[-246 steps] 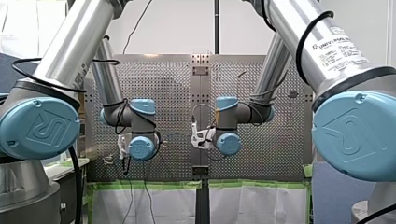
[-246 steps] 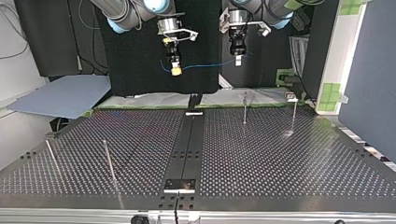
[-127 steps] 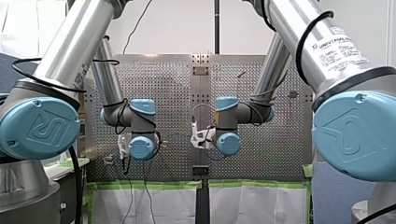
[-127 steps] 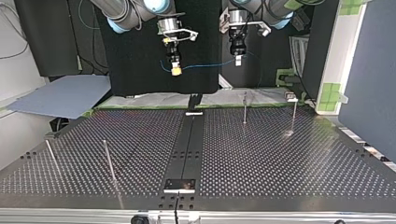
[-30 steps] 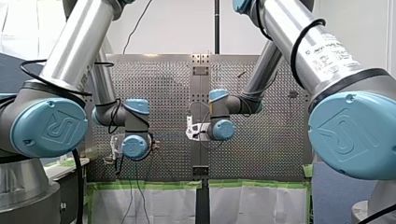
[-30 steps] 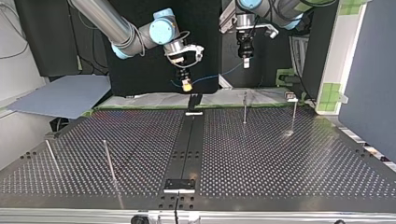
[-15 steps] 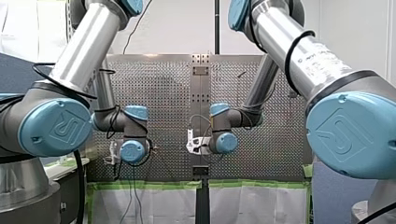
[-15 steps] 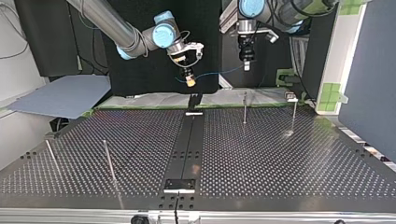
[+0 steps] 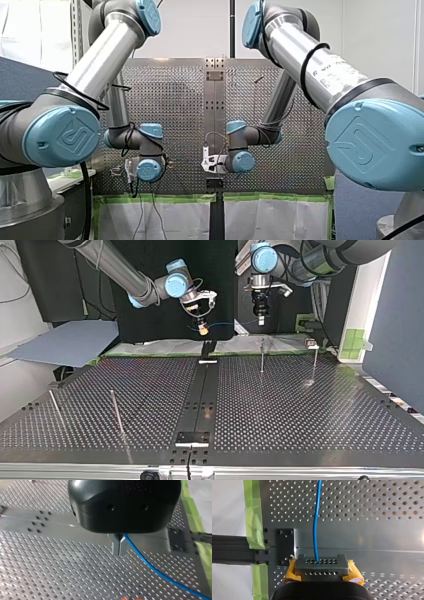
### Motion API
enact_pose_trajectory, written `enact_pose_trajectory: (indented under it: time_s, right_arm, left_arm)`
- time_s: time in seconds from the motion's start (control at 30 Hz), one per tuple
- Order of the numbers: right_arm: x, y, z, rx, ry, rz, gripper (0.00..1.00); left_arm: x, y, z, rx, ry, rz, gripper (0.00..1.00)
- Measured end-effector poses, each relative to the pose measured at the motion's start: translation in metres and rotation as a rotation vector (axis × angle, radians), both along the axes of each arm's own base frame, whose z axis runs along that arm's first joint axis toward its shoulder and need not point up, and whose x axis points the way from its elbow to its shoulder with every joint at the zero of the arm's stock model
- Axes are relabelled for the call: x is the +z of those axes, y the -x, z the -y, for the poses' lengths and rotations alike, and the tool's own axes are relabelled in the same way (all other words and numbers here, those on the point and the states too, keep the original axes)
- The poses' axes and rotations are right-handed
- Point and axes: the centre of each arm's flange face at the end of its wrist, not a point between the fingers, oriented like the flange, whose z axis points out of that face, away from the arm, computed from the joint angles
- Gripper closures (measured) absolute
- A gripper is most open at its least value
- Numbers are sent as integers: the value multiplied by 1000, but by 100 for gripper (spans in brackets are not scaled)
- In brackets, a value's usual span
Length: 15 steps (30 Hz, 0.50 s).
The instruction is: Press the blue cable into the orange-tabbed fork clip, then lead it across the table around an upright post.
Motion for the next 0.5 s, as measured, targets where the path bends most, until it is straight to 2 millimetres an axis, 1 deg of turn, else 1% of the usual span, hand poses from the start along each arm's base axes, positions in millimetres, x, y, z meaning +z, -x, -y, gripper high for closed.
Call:
enact_pose_trajectory:
  time_s: [0.1, 0.17, 0.4, 0.5]
  right_arm:
    - [-7, -3, 6, 3, -3, 2, 100]
    - [-8, -5, 10, 7, -1, 6, 100]
    - [-1, -17, 21, 34, 21, 27, 100]
    - [2, -21, 24, 39, 27, 33, 100]
  left_arm:
    - [-11, 1, -6, 16, -13, -24, 100]
    - [-19, 1, -9, 21, -21, -40, 100]
    - [-43, -11, -14, 6, -31, -84, 100]
    - [-49, -21, -15, 1, -32, -98, 100]
